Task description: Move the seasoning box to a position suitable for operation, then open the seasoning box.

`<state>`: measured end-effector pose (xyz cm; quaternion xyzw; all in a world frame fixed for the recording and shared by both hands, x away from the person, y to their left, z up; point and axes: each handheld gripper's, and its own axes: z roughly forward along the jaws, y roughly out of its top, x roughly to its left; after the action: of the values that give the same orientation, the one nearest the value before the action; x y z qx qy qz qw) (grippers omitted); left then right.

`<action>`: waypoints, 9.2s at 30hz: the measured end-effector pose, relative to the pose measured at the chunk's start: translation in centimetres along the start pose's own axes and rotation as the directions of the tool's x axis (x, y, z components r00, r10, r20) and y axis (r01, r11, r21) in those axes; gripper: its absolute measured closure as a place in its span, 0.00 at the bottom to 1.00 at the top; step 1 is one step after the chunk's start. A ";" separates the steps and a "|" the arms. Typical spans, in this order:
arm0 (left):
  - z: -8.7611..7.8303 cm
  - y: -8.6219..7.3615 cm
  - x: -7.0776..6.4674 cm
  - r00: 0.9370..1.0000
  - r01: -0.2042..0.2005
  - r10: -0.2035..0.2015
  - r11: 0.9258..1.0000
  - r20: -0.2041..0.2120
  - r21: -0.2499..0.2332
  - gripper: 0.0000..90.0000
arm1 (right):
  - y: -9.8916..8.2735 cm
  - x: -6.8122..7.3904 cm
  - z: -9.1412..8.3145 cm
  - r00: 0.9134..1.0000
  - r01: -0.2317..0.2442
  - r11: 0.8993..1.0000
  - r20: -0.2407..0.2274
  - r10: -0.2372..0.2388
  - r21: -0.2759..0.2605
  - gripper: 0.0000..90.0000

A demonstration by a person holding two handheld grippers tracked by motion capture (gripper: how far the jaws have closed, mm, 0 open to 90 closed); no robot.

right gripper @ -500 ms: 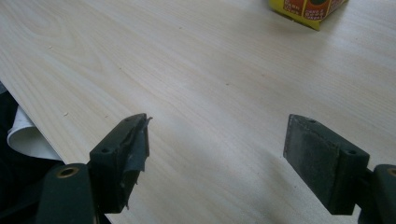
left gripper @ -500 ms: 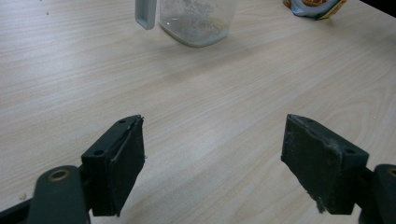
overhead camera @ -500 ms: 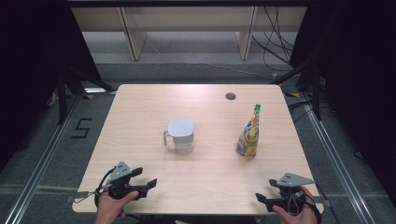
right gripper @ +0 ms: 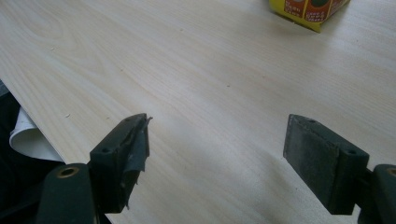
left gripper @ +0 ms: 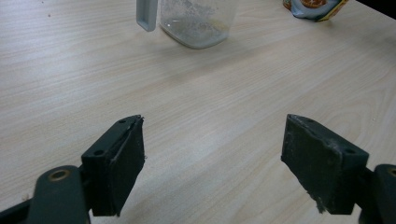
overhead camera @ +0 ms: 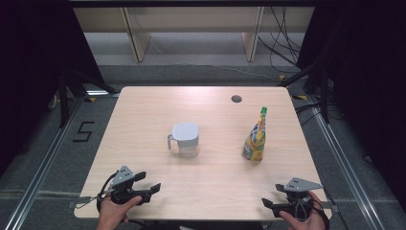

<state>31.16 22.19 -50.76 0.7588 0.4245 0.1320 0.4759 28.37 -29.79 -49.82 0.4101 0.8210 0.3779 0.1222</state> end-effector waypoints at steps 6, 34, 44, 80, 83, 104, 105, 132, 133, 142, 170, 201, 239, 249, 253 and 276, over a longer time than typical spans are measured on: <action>-0.1 0.5 0.4 1.000 0.025 -0.024 0.999 0.015 -0.032 0.23 | 0.0 -0.1 -0.1 1.000 0.008 1.000 0.006 -0.008 -0.009 0.26; 7.5 6.3 3.5 0.996 -0.076 0.074 0.996 -0.056 -0.041 0.45 | 0.0 -0.2 0.2 0.999 -0.028 0.999 -0.018 0.028 -0.016 0.26; 9.4 7.2 4.2 0.992 -0.109 0.106 0.993 -0.076 -0.042 0.55 | 0.0 -0.2 0.2 1.000 -0.021 1.000 -0.015 0.021 -0.015 0.26; 10.3 6.6 1.3 0.978 -0.207 0.210 0.971 0.014 -0.115 0.79 | 0.0 -0.4 0.3 1.000 -0.012 1.000 -0.025 0.012 -0.006 0.26; 9.8 6.4 0.8 0.971 -0.235 0.237 0.969 0.029 -0.079 0.79 | -0.1 -0.2 0.2 0.999 -0.033 0.999 -0.027 0.033 -0.001 0.26; 6.9 4.5 -2.4 0.962 -0.260 0.262 0.965 0.082 -0.029 0.77 | -0.1 -0.1 0.2 1.000 -0.023 1.000 -0.015 0.023 0.000 0.27; 6.9 4.5 -2.4 0.960 -0.261 0.263 0.965 0.093 -0.031 0.76 | -0.1 -0.1 0.2 1.000 -0.023 1.000 -0.016 0.023 0.001 0.27; 6.6 4.2 -3.2 0.944 -0.301 0.304 0.953 0.127 -0.042 0.76 | 0.0 -0.1 0.3 1.000 0.003 1.000 -0.019 -0.003 0.007 0.27; 6.5 4.3 -3.1 0.936 -0.327 0.329 0.944 0.126 -0.043 0.77 | 0.0 -0.1 0.3 1.000 0.002 1.000 -0.019 -0.002 0.008 0.27; 6.2 4.0 -3.1 0.915 -0.359 0.360 0.933 0.183 -0.039 0.76 | 0.0 -0.1 0.3 1.000 0.004 1.000 -0.025 -0.004 0.006 0.27; 6.4 3.5 -4.2 0.890 -0.362 0.367 0.930 0.271 -0.067 0.76 | 0.0 -0.1 0.5 0.999 0.004 1.000 -0.047 -0.003 0.013 0.27; 1.3 6.9 -3.7 0.948 -0.198 0.219 0.974 0.229 -0.113 0.37 | -0.1 -0.7 0.6 0.999 -0.019 1.000 -0.034 0.019 0.015 0.27; 2.8 9.2 -7.1 0.926 -0.295 0.321 0.944 0.198 -0.150 0.99 | 0.3 -0.2 0.7 1.000 -0.003 1.000 0.029 0.004 -0.020 0.22; 3.4 8.7 -7.4 0.924 -0.305 0.325 0.944 0.203 -0.124 0.99 | 0.8 0.6 0.7 0.999 0.053 0.998 0.001 -0.053 -0.034 0.39; 3.4 8.5 -7.5 0.926 -0.300 0.321 0.945 0.198 -0.131 0.99 | 1.1 1.1 0.8 0.992 0.128 0.991 0.003 -0.128 -0.043 0.49; 3.2 8.1 -7.2 0.931 -0.273 0.301 0.950 0.207 -0.151 0.99 | 6.3 5.8 2.7 0.936 0.347 0.916 0.015 -0.352 -0.202 0.91</action>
<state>32.96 13.21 -44.20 0.7928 0.2431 0.1379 0.5417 29.68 -21.54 -46.50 0.2383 0.8398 0.4355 0.2198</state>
